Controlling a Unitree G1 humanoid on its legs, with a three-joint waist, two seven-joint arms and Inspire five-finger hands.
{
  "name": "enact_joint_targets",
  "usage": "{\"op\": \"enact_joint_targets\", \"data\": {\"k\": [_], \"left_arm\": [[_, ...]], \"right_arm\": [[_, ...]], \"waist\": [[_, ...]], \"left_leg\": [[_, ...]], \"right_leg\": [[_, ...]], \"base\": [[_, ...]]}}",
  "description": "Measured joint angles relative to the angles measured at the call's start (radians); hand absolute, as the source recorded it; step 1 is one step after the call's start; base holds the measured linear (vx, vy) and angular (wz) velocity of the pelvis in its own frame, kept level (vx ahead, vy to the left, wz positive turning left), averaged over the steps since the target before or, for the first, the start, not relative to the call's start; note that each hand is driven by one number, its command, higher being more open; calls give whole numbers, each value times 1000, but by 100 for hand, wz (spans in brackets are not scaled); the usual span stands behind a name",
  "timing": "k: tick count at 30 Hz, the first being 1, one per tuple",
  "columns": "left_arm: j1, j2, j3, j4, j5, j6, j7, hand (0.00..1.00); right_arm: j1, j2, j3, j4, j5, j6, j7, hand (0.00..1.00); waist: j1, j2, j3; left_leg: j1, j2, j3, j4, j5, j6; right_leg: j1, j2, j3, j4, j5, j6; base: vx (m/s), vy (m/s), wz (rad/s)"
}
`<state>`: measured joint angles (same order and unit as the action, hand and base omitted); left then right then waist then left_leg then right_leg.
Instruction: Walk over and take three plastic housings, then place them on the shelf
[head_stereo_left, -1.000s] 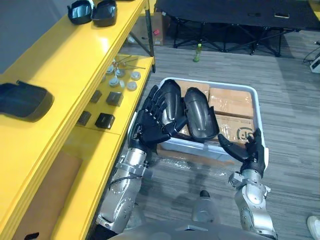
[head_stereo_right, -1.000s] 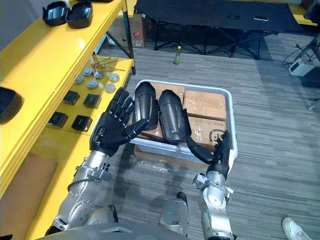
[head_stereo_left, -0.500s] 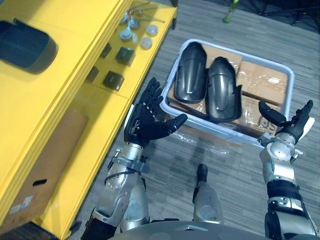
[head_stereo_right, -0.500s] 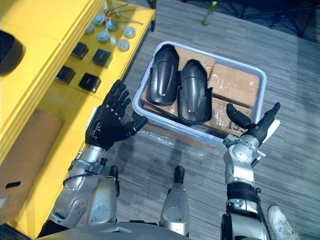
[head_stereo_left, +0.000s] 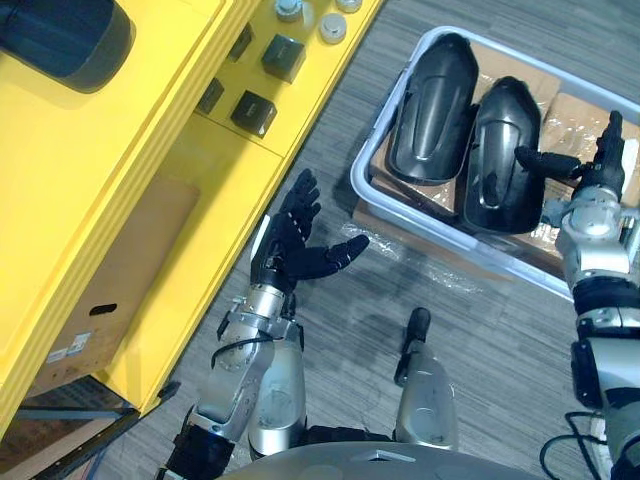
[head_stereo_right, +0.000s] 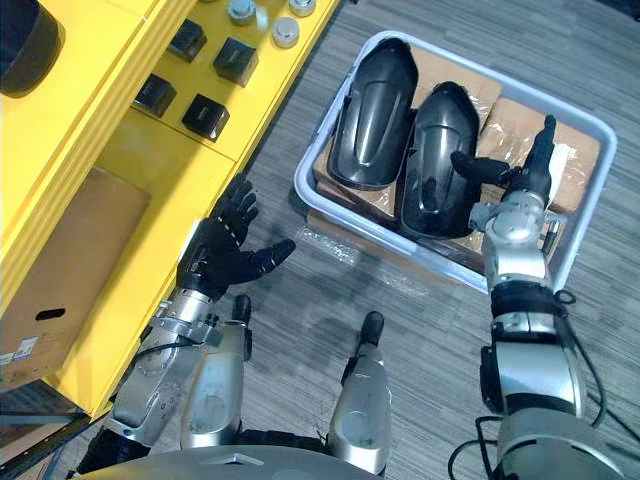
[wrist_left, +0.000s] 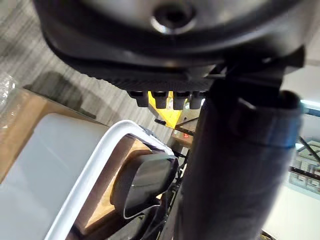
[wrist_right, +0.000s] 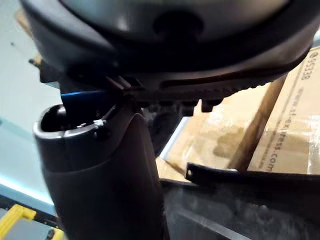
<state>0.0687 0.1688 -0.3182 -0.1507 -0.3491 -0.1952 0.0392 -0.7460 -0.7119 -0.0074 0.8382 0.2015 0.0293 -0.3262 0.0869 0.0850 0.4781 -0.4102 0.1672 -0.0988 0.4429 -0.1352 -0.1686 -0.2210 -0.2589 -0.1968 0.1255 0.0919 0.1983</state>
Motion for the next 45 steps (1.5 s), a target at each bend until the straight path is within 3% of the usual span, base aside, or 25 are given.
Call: {"op": "enact_joint_targets", "data": {"k": [3,4,7,13,17,21,24,27,33,37,39,41,45], "left_arm": [[-21,0,-14,22,4,0,7,100],[-21,0,-18,27,4,0,7,100],[-21,3,-19,31,4,0,13,100],[-15,11,-16,30,4,0,8,100],[-1,28,-20,28,4,0,-14,100],[21,38,-16,24,1,0,-16,100],[22,39,-14,-11,-7,-1,-17,100],[47,43,12,-64,-20,-6,-39,100],[69,75,18,-96,-1,-23,-68,100],[100,78,19,-111,2,-23,-71,100],[101,80,20,-111,3,-23,-75,100],[118,85,23,-112,2,-23,-93,100],[123,84,27,-117,-4,-23,-127,100]], "right_arm": [[-36,-1,8,97,2,95,32,100],[-35,-3,8,115,2,112,41,0],[-38,-9,12,148,-33,143,93,0],[-68,-112,14,238,-127,209,293,0],[-94,-104,-4,336,-198,263,363,0],[-91,-101,-34,342,-223,277,412,0],[-77,-89,-41,348,-224,319,423,0],[-49,-59,-84,345,-183,324,382,0],[3,-37,-123,276,-139,288,158,0],[115,-36,-133,18,-147,233,36,0],[152,-14,-149,-65,-159,191,-4,0],[204,52,-160,-134,-196,143,-52,0],[278,104,-160,-189,-253,93,-103,0]], "waist": [[14,2,1],[19,2,1],[20,3,2],[20,4,2],[27,4,2],[21,3,2],[25,2,3],[22,-8,8],[28,-14,11],[14,-21,4],[1,-31,-16],[-6,-57,-77],[-6,-75,-139]], "left_leg": [[-6,0,-8,10,0,0],[-7,0,-9,11,0,0],[-9,-1,-14,21,0,0],[7,0,-23,-7,22,-2],[35,0,-31,-61,53,-8],[62,1,-29,-76,61,-10],[84,2,-26,-100,70,-11],[118,7,-19,-121,78,-14],[177,26,7,-166,87,-20],[249,33,43,-210,89,-20],[266,35,44,-226,91,-20],[291,38,60,-254,92,-20],[335,39,72,-275,87,-22]], "right_leg": [[-5,-1,-14,18,0,0],[-5,-1,-18,20,0,0],[-4,-1,-21,31,-2,-2],[12,-2,-39,32,-7,-7],[22,-1,-51,32,-11,-14],[44,-1,-51,28,-11,-16],[61,0,-55,18,-12,-17],[89,3,-57,5,-11,-17],[120,16,-41,-14,-10,-20],[161,20,-20,-36,-11,-20],[171,23,-19,-44,-11,-19],[181,25,-14,-60,-11,-19],[223,25,-16,-79,-11,-19]], "base": [[-25,9,6],[-15,0,3],[-21,3,2],[-47,-14,6],[-12,-41,9],[26,-13,-1],[6,-8,2],[29,-20,-1],[41,-25,-10],[55,-14,-18],[51,-17,-10],[93,-15,-11],[69,1,-4]]}}
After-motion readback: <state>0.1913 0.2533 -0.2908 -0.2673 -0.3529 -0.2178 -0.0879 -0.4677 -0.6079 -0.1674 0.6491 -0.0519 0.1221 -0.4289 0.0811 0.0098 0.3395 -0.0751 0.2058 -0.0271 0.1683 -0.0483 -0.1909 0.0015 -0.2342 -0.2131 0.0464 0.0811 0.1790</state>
